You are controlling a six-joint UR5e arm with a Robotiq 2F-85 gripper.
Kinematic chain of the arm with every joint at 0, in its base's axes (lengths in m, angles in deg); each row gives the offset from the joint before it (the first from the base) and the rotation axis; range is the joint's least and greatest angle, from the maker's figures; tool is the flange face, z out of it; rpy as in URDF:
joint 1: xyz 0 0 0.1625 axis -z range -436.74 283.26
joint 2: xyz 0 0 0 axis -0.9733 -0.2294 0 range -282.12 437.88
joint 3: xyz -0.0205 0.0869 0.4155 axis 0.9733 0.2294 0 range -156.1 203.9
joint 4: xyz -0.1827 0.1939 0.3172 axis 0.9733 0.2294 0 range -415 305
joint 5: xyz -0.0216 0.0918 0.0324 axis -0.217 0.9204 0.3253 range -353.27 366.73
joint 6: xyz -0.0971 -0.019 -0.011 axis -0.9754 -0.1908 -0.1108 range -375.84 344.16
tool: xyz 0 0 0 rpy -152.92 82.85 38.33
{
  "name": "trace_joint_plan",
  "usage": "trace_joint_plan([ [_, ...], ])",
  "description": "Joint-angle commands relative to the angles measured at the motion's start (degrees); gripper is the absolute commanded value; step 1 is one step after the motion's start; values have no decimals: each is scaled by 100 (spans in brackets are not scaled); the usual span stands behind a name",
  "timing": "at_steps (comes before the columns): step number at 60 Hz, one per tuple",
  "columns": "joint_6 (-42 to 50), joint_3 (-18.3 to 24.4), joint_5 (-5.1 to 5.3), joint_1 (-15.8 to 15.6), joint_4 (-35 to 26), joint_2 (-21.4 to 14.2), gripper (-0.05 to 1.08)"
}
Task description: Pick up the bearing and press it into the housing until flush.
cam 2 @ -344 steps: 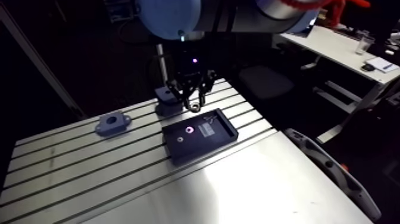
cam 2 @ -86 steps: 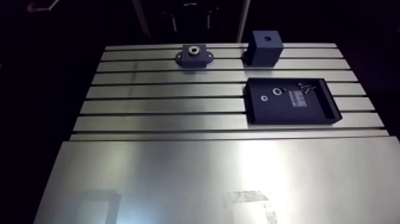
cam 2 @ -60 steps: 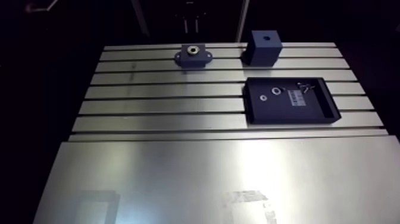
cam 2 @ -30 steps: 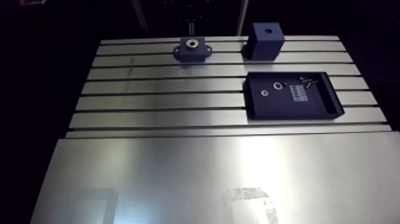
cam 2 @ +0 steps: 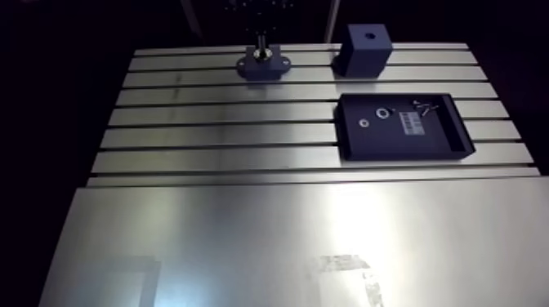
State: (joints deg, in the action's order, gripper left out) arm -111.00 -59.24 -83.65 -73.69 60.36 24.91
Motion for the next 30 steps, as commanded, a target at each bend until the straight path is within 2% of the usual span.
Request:
trace_joint_plan([
  [1, -15, -5, 16, 3, 8, 12, 108],
  [30, -41, -66, -1, 20, 9, 38, 108],
])
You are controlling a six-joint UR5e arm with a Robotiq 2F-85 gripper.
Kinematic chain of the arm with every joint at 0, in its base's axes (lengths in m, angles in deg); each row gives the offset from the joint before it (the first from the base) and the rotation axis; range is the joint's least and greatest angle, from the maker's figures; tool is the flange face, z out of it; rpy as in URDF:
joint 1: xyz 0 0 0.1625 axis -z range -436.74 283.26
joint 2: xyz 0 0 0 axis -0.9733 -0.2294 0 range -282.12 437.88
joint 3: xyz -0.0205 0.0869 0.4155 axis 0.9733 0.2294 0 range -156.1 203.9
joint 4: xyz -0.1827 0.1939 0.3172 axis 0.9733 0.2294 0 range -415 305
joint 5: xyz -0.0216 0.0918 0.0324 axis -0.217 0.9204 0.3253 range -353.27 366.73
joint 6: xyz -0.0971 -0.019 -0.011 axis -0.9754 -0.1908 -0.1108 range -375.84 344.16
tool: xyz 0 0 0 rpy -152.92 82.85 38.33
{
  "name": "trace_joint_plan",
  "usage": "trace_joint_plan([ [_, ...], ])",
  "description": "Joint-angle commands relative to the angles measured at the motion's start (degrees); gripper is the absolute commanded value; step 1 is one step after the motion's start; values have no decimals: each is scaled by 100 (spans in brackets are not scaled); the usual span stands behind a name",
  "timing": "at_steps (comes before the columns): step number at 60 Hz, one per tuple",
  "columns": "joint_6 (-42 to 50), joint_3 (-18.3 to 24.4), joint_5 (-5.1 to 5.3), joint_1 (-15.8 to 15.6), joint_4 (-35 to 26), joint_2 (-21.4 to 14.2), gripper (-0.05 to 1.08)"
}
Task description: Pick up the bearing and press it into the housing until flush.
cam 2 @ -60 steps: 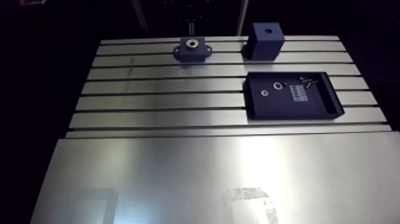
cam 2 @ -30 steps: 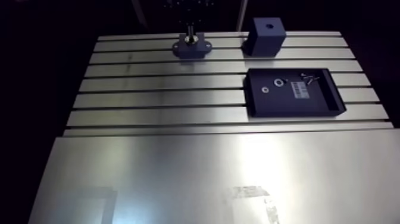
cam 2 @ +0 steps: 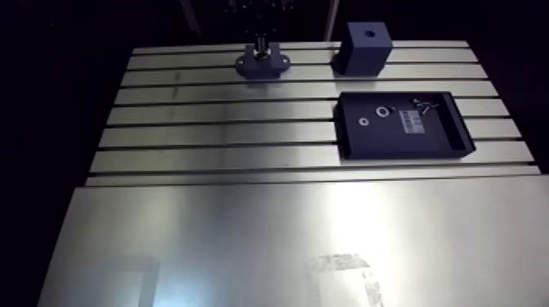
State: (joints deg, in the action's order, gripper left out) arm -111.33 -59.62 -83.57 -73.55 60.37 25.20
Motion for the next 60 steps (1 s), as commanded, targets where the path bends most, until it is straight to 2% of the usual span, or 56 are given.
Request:
trace_joint_plan([
  [1, -8, -29, -9, 6, 8, 9, 108],
  [60, -44, -37, -18, -10, 43, 52, 108],
])
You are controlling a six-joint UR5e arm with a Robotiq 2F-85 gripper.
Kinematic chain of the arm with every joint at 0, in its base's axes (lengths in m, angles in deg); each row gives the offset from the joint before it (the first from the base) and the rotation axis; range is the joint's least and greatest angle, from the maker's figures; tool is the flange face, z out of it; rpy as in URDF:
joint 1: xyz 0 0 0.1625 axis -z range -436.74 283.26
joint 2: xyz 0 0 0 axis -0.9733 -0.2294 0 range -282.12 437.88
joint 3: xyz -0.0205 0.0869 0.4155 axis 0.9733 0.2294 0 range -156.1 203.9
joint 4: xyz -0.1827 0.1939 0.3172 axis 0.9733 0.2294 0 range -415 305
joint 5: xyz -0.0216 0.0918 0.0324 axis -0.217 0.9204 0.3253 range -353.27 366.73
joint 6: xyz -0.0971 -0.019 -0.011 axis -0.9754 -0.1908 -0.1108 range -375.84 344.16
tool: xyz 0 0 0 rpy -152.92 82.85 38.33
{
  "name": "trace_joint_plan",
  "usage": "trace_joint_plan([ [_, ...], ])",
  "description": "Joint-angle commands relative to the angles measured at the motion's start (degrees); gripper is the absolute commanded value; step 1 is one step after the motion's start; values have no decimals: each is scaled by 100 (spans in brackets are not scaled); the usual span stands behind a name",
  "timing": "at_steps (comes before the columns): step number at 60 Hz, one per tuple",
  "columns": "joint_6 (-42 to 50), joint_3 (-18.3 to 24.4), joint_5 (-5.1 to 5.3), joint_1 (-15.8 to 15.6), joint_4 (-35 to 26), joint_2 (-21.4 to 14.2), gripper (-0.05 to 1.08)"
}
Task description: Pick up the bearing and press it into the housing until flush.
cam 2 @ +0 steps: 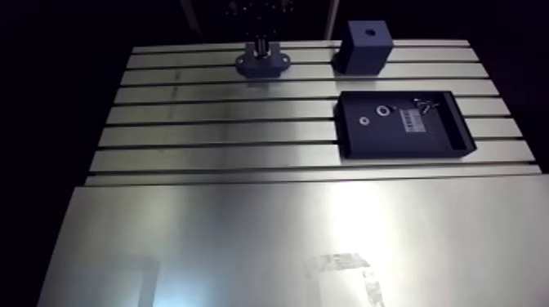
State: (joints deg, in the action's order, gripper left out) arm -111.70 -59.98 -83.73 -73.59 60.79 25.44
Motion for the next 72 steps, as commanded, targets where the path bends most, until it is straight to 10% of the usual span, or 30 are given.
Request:
trace_joint_plan([
  [1, -7, -1, -3, -7, 1, 29, 108],
  [64, -7, 207, 24, -67, -67, -237, 105],
  [67, 9, 240, -7, -76, -202, -300, 73],
  [68, 3, 296, -26, -70, -403, -327, 30],
  [69, 3, 296, -26, -70, -403, -327, 30],
  [70, -6, 379, -43, -69, -687, -353, 3],
  [72, -7, 452, -83, -76, -976, -379, 1],
])
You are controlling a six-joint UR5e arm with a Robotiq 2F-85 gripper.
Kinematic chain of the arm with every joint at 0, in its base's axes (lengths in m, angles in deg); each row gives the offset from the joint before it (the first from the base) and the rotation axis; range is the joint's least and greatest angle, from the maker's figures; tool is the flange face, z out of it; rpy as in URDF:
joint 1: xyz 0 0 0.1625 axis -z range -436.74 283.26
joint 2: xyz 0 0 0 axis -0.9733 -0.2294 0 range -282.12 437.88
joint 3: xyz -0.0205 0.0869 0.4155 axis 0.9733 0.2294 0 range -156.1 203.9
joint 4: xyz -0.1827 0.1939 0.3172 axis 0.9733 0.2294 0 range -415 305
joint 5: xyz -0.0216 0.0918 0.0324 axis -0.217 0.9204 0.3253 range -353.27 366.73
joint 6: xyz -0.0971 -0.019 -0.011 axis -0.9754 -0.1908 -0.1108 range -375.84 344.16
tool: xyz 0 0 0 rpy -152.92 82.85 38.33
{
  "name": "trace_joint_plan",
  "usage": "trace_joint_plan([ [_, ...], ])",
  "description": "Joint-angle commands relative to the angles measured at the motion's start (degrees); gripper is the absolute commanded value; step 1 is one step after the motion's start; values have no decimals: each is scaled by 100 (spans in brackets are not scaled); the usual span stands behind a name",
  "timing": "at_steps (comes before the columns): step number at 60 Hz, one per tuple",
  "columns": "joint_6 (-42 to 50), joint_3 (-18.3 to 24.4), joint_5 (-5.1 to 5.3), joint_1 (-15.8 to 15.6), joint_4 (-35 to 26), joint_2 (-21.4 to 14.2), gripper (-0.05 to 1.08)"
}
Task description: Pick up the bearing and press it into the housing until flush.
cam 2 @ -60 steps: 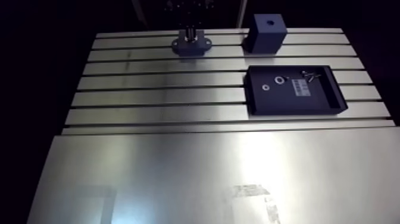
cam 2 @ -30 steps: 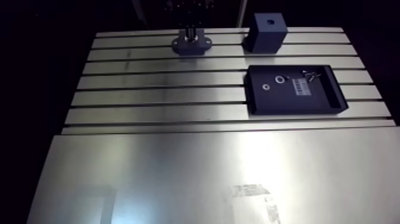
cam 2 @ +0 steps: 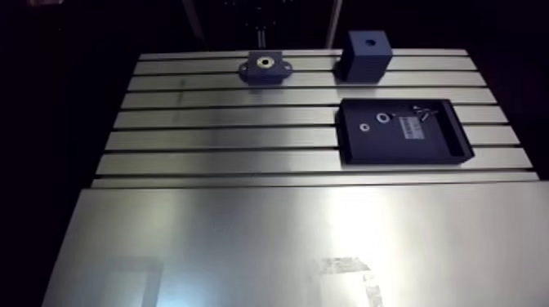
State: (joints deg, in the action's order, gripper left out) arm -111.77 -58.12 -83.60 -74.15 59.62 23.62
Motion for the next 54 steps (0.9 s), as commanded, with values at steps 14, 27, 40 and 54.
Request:
trace_joint_plan([
  [14, -7, 462, -128, 11, -1809, -673, 0],
  [27, -26, 491, -113, -12, -2123, -1128, 0],
  [40, -53, 532, -103, -13, -2354, -1393, 0],
  [54, -53, 484, -111, 4, -2449, -1612, 0],
])
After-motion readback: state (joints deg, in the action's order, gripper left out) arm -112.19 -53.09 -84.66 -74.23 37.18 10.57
